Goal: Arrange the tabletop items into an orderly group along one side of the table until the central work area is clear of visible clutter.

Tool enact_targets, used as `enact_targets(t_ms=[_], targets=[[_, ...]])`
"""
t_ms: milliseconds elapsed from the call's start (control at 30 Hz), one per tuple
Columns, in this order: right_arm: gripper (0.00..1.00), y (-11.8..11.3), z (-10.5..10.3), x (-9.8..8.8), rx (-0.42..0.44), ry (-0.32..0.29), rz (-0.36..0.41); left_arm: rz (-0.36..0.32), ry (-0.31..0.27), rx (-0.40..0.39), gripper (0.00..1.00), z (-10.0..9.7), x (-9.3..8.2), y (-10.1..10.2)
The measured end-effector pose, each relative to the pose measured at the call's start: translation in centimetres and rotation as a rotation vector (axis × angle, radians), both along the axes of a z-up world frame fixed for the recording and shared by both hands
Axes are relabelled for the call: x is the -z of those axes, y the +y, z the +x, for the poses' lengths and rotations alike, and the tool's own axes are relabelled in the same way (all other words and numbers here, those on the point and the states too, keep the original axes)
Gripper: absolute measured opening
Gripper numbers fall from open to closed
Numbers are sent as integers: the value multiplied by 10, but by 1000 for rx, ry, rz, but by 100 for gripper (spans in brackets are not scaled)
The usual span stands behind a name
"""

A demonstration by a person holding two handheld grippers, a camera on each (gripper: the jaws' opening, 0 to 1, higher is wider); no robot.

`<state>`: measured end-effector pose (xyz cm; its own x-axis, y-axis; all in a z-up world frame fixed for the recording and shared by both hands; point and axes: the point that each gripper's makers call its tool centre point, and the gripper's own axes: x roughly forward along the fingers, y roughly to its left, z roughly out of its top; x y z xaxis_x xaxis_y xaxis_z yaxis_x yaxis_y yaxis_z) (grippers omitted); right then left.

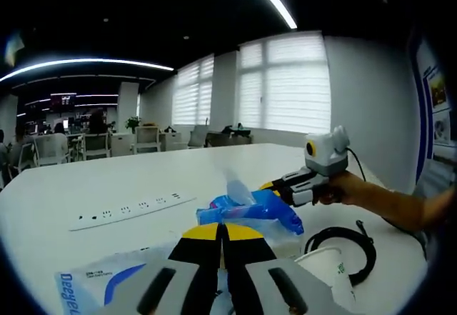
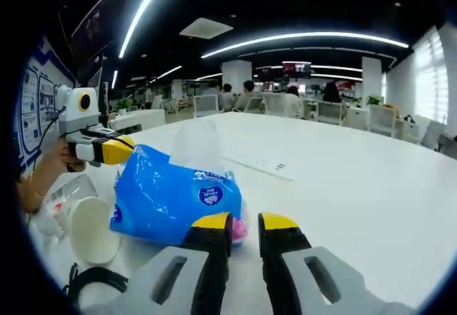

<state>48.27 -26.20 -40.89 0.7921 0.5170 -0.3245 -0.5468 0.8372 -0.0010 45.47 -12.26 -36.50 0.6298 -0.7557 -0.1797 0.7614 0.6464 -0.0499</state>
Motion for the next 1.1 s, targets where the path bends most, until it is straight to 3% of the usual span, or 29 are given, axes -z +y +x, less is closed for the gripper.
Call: enact_targets(t_ms=[633, 667, 867, 1100], targets=[[8, 3, 5, 3, -19, -6, -2, -5, 17, -6, 0, 5, 4, 2], [7, 4, 4, 3, -26, -9, -9, -42, 33, -7, 0, 5, 4, 1], [0, 5, 4, 6, -32, -12, -14, -36, 36, -12, 0, 7, 6, 3], [0, 5, 0, 5, -20, -3, -13, -7, 15, -15, 0, 7, 6, 2]])
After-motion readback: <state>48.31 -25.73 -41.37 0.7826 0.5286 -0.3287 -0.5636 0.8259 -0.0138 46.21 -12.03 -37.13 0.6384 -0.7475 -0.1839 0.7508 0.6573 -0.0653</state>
